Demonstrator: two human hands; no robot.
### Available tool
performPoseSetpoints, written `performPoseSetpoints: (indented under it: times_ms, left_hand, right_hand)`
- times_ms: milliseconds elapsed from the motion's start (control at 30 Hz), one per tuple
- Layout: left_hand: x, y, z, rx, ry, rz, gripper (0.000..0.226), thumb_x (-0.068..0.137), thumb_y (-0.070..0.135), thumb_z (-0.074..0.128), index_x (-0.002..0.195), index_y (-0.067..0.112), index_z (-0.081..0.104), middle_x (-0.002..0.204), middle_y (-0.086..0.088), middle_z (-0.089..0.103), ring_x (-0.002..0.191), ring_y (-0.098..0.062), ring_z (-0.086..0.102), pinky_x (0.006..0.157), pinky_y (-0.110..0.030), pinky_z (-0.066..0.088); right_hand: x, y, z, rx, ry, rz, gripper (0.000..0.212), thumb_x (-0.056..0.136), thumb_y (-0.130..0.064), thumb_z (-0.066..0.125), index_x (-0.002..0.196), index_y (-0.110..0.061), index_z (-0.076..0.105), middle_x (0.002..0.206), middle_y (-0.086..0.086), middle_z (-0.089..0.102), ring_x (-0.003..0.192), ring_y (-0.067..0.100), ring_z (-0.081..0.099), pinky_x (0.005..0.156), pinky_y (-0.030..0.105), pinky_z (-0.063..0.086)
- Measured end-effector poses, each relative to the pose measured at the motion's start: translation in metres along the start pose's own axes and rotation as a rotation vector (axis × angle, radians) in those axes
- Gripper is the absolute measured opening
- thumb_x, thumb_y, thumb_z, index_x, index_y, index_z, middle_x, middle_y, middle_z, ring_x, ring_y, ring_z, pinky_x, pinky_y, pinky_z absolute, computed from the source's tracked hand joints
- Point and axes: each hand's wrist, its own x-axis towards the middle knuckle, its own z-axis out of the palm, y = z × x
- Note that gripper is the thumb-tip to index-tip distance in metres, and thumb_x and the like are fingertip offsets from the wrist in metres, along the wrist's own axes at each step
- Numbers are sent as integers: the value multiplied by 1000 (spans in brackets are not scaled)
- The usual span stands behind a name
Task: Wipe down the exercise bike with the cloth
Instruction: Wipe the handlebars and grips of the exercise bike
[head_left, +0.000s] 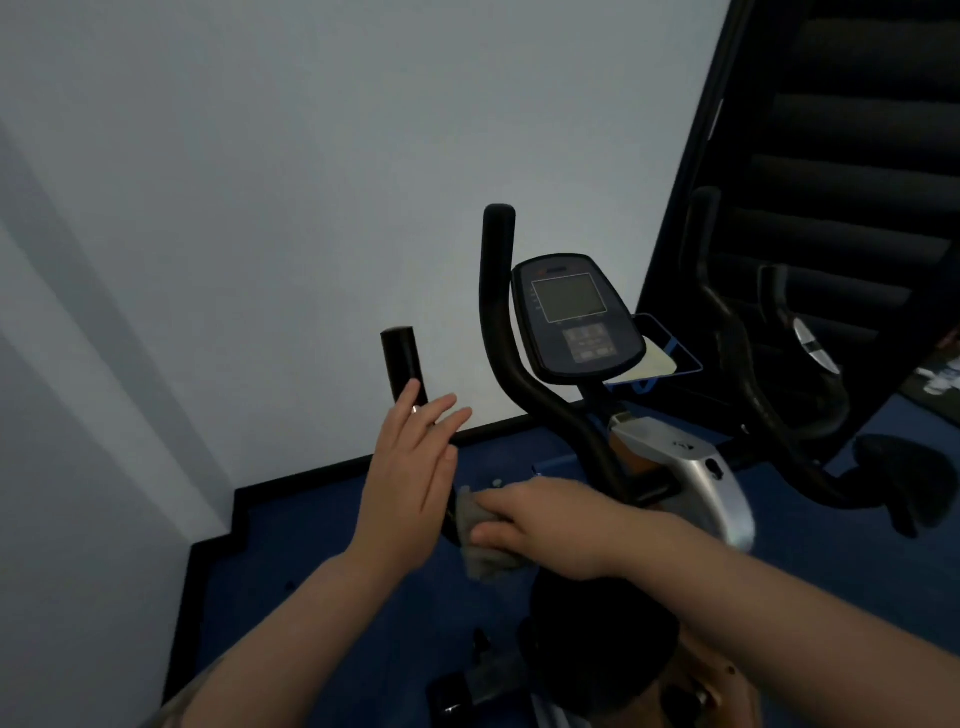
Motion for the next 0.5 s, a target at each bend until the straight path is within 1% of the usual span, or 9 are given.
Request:
performPoseSetpoints:
  times_ms: [67,133,167,267,333,367,400,467,500]
  left_hand:
    - [0,0,-2,-22,-13,-3,41,103,21,31,137,11,52,147,2,42,149,-13,9,120,-31,14]
    - [-1,1,-4,-74,-26,-18,40,102,17,34,139,14,49,149,5,38,149,-11,6,120,-25,10]
    - [0,1,-5,-107,-37,-30,40,102,16,35,140,16,48,150,7,37,149,-10,4,119,-23,8]
    - [0,2,-7,-179,-66,-68,41,102,19,34,141,20,45,151,9,34,149,-9,2,119,-21,6]
    - [0,4,-9,-183,-79,-74,41,102,20,34,142,19,44,152,8,34,149,-10,1,119,-22,6]
    - [0,4,-10,-170,-78,-71,41,102,19,34,142,18,44,152,7,34,149,-10,1,119,-22,6]
    - [0,4,-10,-154,-89,-67,41,102,19,34,142,18,44,153,7,33,149,-10,1,120,-23,7]
    - [-1,4,-9,-110,-97,-69,42,103,20,33,143,17,44,154,7,32,150,-10,1,120,-25,8]
    - [-1,4,-10,-91,-91,-75,42,103,21,33,143,17,44,155,8,31,150,-10,1,120,-26,8]
  right_hand:
    - [-12,12,-10,-14,-58,-27,17,96,-46,48,87,-33,44,91,-4,59,79,12,49,71,35,42]
    - [-19,20,-16,-61,-74,-48,13,94,-46,51,90,-35,47,89,-8,57,79,11,49,69,32,38]
    - [-19,19,-16,-99,-50,-58,15,93,-48,52,93,-33,50,90,-7,57,81,13,52,68,32,37]
    - [-5,8,-5,-252,21,-71,32,95,-53,45,104,-24,54,102,3,61,92,24,58,67,34,36]
    - [6,-4,5,-270,4,-109,29,100,-45,42,115,-22,51,110,8,56,96,28,56,70,38,41]
    - [10,-8,7,-250,-14,-127,27,102,-41,40,119,-22,49,112,9,55,97,29,55,70,39,41]
    - [11,-8,7,-185,-27,-109,28,103,-42,38,119,-22,48,113,9,55,97,27,55,70,38,40]
    - [9,0,2,-33,-58,-79,33,101,-51,33,110,-22,45,106,5,58,94,23,54,71,34,34]
    - [7,6,0,-22,-70,-95,32,99,-55,32,104,-24,43,100,1,57,91,20,52,73,33,31]
